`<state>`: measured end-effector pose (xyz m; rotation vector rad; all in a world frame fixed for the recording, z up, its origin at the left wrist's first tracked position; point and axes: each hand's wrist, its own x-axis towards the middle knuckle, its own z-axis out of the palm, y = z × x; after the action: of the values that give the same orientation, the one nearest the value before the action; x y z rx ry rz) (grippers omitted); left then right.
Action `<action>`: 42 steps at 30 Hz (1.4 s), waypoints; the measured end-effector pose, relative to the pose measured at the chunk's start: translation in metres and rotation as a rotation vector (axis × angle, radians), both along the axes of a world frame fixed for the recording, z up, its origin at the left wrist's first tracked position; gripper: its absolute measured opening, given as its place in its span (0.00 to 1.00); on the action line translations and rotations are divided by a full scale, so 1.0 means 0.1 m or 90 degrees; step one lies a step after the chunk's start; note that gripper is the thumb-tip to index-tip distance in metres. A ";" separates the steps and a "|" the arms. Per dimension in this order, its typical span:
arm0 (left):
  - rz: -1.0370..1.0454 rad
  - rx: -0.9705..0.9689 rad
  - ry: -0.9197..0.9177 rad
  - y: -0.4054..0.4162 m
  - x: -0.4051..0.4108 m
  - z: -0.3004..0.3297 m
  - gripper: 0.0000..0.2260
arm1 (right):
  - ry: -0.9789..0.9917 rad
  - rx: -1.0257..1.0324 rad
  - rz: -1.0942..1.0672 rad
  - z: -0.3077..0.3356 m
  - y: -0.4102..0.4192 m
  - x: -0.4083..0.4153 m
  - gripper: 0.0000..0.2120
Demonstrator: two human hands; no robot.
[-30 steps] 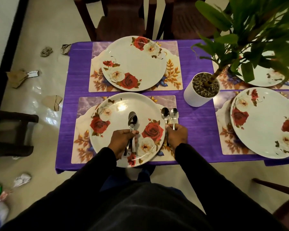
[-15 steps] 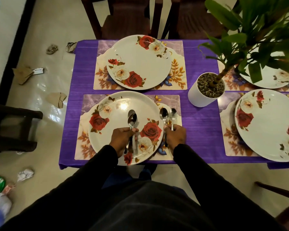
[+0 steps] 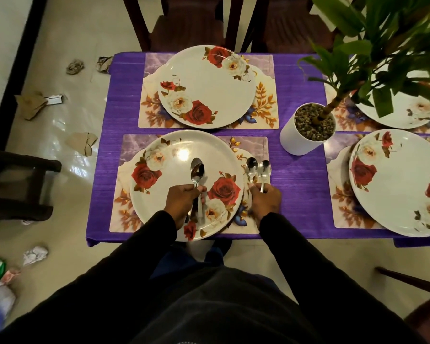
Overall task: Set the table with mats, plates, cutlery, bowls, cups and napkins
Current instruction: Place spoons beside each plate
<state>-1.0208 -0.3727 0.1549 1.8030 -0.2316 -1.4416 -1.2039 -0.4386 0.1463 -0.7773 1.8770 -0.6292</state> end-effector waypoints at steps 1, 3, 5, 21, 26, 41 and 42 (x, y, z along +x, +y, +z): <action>0.003 -0.001 0.002 0.00 -0.01 0.00 0.06 | 0.008 0.005 -0.012 0.00 0.01 -0.02 0.07; 0.000 -0.007 -0.002 0.01 -0.03 -0.02 0.06 | 0.026 0.008 -0.017 0.00 0.01 -0.05 0.04; -0.008 -0.014 -0.004 0.01 -0.07 -0.02 0.07 | 0.042 0.008 -0.003 -0.01 0.01 -0.07 0.03; -0.075 -0.017 -0.073 0.02 -0.15 -0.06 0.08 | 0.164 -0.043 0.177 -0.05 -0.05 -0.11 0.07; -0.081 -0.021 -0.073 0.02 -0.16 -0.06 0.08 | 0.194 -0.043 0.231 -0.05 -0.05 -0.15 0.06; -0.072 -0.029 -0.075 0.03 -0.17 -0.04 0.08 | 0.128 -0.028 0.216 -0.04 -0.06 -0.19 0.06; -0.070 -0.028 -0.073 0.03 -0.18 -0.04 0.08 | 0.125 -0.027 0.212 -0.05 -0.07 -0.18 0.06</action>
<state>-1.0386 -0.3699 0.1513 1.8634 -0.4246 -1.3990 -1.2222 -0.4451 0.1418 -1.1845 1.8551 -0.3942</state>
